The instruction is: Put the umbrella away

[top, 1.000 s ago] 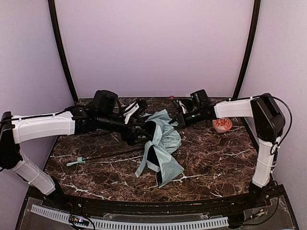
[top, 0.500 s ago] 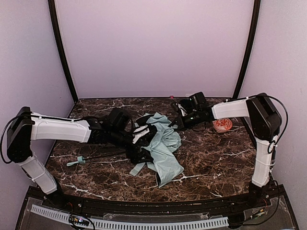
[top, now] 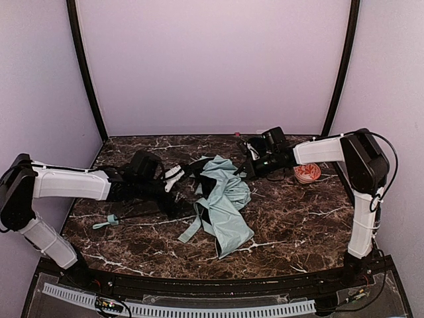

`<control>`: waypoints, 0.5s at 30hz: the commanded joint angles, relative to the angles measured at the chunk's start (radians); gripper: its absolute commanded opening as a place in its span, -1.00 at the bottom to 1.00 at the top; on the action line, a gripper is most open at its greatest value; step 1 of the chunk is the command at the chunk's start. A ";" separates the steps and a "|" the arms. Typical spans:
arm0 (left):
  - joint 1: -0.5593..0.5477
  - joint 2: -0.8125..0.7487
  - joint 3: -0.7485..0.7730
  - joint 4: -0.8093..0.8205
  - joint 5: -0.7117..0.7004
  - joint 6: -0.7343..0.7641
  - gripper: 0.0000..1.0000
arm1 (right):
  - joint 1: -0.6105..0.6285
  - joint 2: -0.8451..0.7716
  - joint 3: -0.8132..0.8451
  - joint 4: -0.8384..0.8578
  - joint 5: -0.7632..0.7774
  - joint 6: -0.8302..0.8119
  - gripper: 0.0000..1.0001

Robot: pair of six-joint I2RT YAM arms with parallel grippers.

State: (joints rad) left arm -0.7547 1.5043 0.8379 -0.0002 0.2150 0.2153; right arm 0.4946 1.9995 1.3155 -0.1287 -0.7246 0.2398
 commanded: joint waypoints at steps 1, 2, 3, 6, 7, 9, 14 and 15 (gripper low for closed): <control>0.031 0.014 -0.049 0.130 0.006 -0.165 0.86 | -0.015 0.013 0.007 0.000 0.014 -0.014 -1.00; 0.031 0.032 -0.062 0.171 0.048 -0.196 0.82 | -0.015 0.014 0.006 0.003 0.013 -0.014 -1.00; 0.029 0.048 -0.071 0.205 0.100 -0.211 0.79 | -0.016 0.013 0.005 0.006 0.012 -0.013 -1.00; 0.001 0.094 -0.084 0.273 0.158 -0.216 0.79 | -0.019 0.014 0.004 0.010 0.010 -0.011 -1.00; -0.008 0.113 -0.075 0.283 0.150 -0.213 0.80 | -0.019 0.014 0.004 0.011 0.009 -0.010 -1.00; -0.014 0.156 -0.038 0.286 0.120 -0.221 0.81 | -0.019 0.017 0.006 0.011 0.005 -0.010 -1.00; -0.014 0.240 0.079 0.203 -0.034 -0.206 0.13 | -0.021 0.013 0.004 0.010 0.003 -0.011 -1.00; -0.016 0.240 0.086 0.197 -0.031 -0.197 0.04 | -0.021 0.012 0.001 0.010 0.000 -0.012 -1.00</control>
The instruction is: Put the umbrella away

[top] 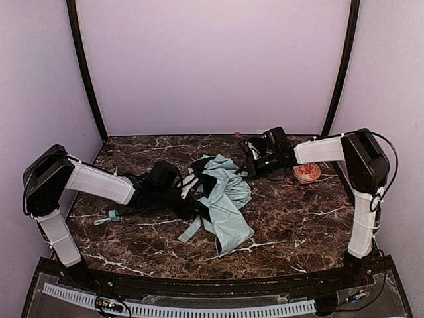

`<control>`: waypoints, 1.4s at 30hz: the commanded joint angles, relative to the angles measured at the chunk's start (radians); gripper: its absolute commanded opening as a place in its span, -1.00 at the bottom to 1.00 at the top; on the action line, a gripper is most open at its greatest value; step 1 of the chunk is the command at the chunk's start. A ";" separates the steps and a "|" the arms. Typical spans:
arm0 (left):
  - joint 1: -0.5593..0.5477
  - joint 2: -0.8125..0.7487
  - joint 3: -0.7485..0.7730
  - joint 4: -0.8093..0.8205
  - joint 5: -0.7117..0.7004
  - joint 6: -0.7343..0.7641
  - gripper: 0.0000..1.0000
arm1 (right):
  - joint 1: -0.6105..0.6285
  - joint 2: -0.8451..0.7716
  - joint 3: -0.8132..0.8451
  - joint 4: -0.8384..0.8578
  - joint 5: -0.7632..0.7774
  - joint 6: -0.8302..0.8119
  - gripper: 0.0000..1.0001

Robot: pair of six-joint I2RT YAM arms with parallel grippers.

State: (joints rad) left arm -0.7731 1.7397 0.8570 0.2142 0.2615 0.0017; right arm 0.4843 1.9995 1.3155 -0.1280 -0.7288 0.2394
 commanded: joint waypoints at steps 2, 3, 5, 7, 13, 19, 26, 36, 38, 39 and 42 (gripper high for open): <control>0.003 -0.016 0.057 0.017 -0.054 0.030 -0.30 | -0.011 0.013 -0.001 0.007 0.002 -0.015 -1.00; 0.002 -0.035 0.044 0.036 -0.046 0.037 -0.47 | -0.011 0.013 -0.001 0.004 0.002 -0.019 -1.00; 0.001 -0.065 0.023 0.056 -0.055 0.047 -0.95 | -0.011 0.016 0.001 -0.003 0.004 -0.023 -1.00; 0.000 -0.096 0.020 0.020 -0.076 0.058 -1.00 | -0.010 0.015 -0.002 -0.005 0.007 -0.025 -1.00; -0.078 -0.210 0.220 -0.362 -0.321 0.176 -1.00 | -0.009 0.018 0.029 -0.069 0.071 -0.057 -1.00; -0.209 -0.227 0.477 -0.614 -0.604 0.392 -1.00 | 0.060 0.006 0.002 -0.127 0.022 -0.110 -1.00; -0.280 -0.197 0.649 -0.674 -0.827 0.574 -1.00 | 0.205 -0.040 -0.022 -0.330 -0.110 -0.326 -1.00; -0.280 -0.204 0.625 -0.659 -0.768 0.602 -1.00 | 0.150 -0.106 -0.035 -0.313 -0.155 -0.334 -0.72; -0.281 -0.204 0.614 -0.660 -0.768 0.602 -1.00 | 0.108 -0.183 -0.097 -0.212 -0.171 -0.265 -0.54; -0.281 -0.205 0.608 -0.661 -0.769 0.602 -1.00 | 0.084 -0.227 -0.130 -0.159 -0.173 -0.226 -0.44; -0.280 -0.206 0.598 -0.670 -0.767 0.588 -1.00 | 0.040 -0.352 -0.221 -0.055 -0.048 -0.119 -0.17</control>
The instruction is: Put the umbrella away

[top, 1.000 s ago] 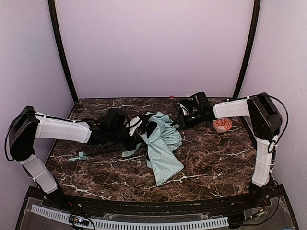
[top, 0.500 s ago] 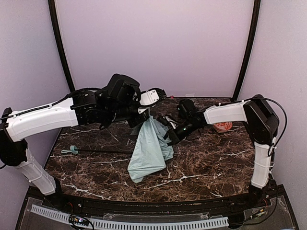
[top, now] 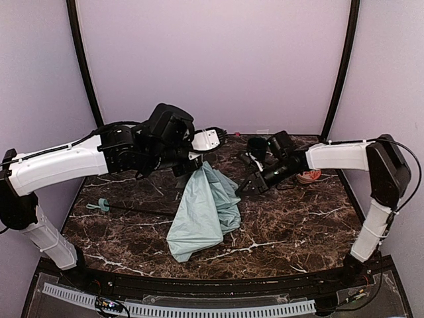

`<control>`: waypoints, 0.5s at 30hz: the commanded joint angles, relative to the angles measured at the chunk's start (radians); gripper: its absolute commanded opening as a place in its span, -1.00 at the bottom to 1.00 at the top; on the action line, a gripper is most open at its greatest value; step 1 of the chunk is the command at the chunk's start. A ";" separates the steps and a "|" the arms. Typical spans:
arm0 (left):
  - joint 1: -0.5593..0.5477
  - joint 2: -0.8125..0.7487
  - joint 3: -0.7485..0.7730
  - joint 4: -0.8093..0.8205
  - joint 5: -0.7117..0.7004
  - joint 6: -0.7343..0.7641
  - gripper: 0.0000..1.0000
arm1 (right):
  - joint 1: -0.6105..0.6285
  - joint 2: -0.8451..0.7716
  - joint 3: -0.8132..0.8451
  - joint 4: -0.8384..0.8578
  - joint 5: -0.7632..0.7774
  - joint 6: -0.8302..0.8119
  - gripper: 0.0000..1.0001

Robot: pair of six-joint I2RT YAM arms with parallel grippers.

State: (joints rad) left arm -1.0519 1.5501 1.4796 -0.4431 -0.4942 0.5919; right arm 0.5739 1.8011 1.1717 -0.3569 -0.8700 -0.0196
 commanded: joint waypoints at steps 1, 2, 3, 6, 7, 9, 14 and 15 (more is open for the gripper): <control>-0.001 -0.017 -0.028 -0.014 -0.009 -0.006 -1.00 | -0.049 -0.185 -0.091 0.179 0.197 0.146 -0.09; -0.001 -0.018 -0.030 -0.011 -0.007 -0.008 -1.00 | -0.050 -0.198 -0.102 0.182 0.250 0.160 -0.03; 0.000 -0.019 -0.031 -0.009 -0.003 -0.010 -1.00 | -0.048 -0.240 -0.112 0.197 0.281 0.176 0.01; 0.000 -0.017 -0.028 -0.006 0.004 -0.009 -1.00 | -0.007 -0.352 -0.176 0.334 0.331 0.243 0.06; -0.001 -0.015 -0.026 -0.004 -0.002 -0.009 -1.00 | 0.022 -0.385 -0.204 0.399 0.338 0.258 0.08; 0.000 -0.011 -0.021 -0.002 -0.007 -0.012 -1.00 | 0.098 -0.430 -0.266 0.571 0.349 0.292 0.18; 0.000 -0.002 -0.012 -0.005 -0.006 -0.011 -1.00 | 0.214 -0.401 -0.336 0.865 0.371 0.348 0.80; 0.000 0.002 -0.009 -0.009 -0.012 -0.011 -1.00 | 0.228 -0.384 -0.332 0.911 0.364 0.360 0.95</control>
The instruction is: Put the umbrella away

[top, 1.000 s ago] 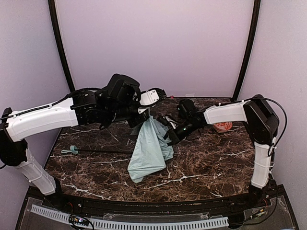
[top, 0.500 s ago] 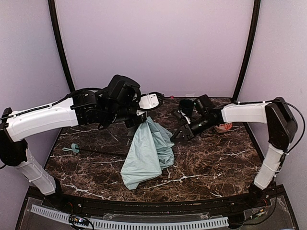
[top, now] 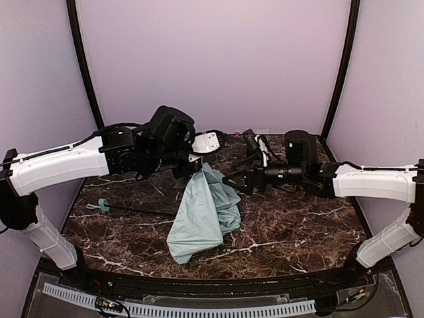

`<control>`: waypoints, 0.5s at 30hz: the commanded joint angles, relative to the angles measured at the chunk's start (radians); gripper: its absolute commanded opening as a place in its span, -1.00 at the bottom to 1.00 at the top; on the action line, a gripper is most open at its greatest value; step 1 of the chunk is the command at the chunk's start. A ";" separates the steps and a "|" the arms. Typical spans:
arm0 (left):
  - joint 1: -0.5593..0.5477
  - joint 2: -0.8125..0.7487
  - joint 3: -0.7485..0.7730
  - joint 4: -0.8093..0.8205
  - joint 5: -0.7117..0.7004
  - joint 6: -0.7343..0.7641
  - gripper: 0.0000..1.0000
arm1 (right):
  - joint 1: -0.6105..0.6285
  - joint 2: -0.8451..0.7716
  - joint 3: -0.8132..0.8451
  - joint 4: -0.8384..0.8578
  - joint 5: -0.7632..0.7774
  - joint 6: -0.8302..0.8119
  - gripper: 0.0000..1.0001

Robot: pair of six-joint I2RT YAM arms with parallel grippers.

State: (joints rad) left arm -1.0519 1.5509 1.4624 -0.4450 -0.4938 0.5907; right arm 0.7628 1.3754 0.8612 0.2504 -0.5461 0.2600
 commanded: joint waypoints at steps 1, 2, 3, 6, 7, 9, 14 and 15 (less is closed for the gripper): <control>0.000 0.004 0.013 -0.012 -0.018 -0.009 -1.00 | 0.059 0.057 -0.015 0.338 0.039 0.088 0.99; 0.000 0.008 0.018 -0.015 -0.021 -0.008 -1.00 | 0.087 0.073 -0.007 0.367 0.041 0.083 0.99; 0.001 0.011 0.024 -0.016 -0.023 -0.007 -1.00 | 0.106 0.089 0.007 0.374 0.045 0.069 0.99; 0.006 0.019 0.039 -0.011 -0.018 -0.002 -1.00 | 0.140 0.127 0.039 0.361 0.072 0.046 0.96; 0.008 0.023 0.046 -0.011 -0.016 -0.001 -1.00 | 0.149 0.139 0.041 0.361 0.080 0.043 0.92; 0.017 0.033 0.058 -0.018 -0.016 -0.004 -1.00 | 0.165 0.157 0.050 0.331 0.099 0.024 0.82; 0.041 0.051 0.081 -0.029 0.007 -0.034 -1.00 | 0.176 0.201 0.039 0.324 0.174 0.031 0.43; 0.046 0.053 0.086 -0.029 0.012 -0.044 -1.00 | 0.175 0.209 0.048 0.316 0.182 0.038 0.42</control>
State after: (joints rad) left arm -1.0218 1.5898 1.4994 -0.4892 -0.5060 0.5884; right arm 0.9085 1.5402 0.8864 0.5583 -0.4107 0.3096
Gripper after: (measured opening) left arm 0.006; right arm 0.731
